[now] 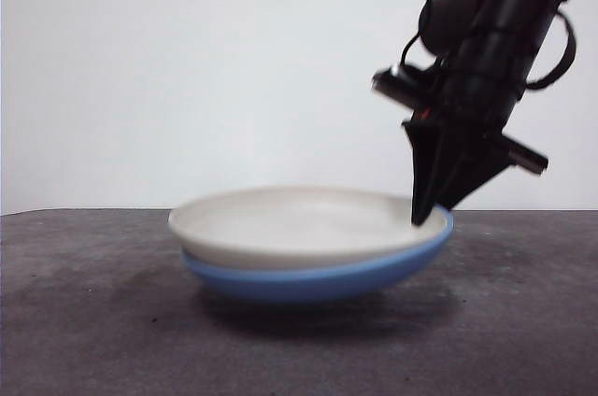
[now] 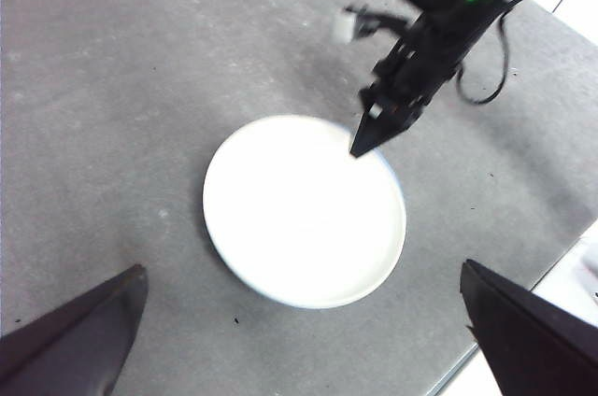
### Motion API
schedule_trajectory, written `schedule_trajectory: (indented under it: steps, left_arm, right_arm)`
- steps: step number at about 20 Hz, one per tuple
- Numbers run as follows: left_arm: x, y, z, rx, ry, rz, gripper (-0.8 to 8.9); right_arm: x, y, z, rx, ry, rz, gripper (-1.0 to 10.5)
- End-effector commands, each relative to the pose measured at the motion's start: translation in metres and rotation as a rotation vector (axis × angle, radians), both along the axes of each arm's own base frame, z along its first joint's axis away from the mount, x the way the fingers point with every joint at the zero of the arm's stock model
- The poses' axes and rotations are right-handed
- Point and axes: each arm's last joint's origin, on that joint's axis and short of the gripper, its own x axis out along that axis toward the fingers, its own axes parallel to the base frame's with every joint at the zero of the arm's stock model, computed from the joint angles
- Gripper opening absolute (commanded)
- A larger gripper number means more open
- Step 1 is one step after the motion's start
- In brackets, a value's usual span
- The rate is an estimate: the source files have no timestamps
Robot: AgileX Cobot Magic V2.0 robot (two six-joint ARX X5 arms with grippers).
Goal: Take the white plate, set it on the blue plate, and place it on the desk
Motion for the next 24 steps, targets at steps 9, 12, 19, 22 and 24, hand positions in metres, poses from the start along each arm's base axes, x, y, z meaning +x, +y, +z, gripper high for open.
schedule_trajectory:
  steps: [9, 12, 19, 22, 24]
  left_arm:
    - [0.0, -0.001, 0.002, -0.007, -0.009, -0.002, 5.64]
    - [0.0, -0.001, 0.003, -0.008, -0.011, -0.002, 5.64]
    - [0.0, -0.001, 0.003, -0.008, -0.011, -0.002, 5.64]
    - [0.0, -0.001, 0.003, -0.008, -0.011, -0.002, 5.64]
    - [0.0, -0.001, 0.002, -0.008, -0.01, -0.002, 5.64]
  right_arm:
    - [0.013, 0.009, -0.031, -0.018, 0.061, 0.016, 0.1]
    - [0.013, 0.009, -0.031, -0.018, 0.058, 0.022, 0.1]
    - [0.015, 0.008, -0.031, -0.03, 0.035, 0.017, 2.1]
    - [0.016, 0.007, -0.025, -0.034, 0.014, 0.019, 4.1]
    - [0.017, 0.006, -0.014, -0.039, -0.009, 0.02, 4.1]
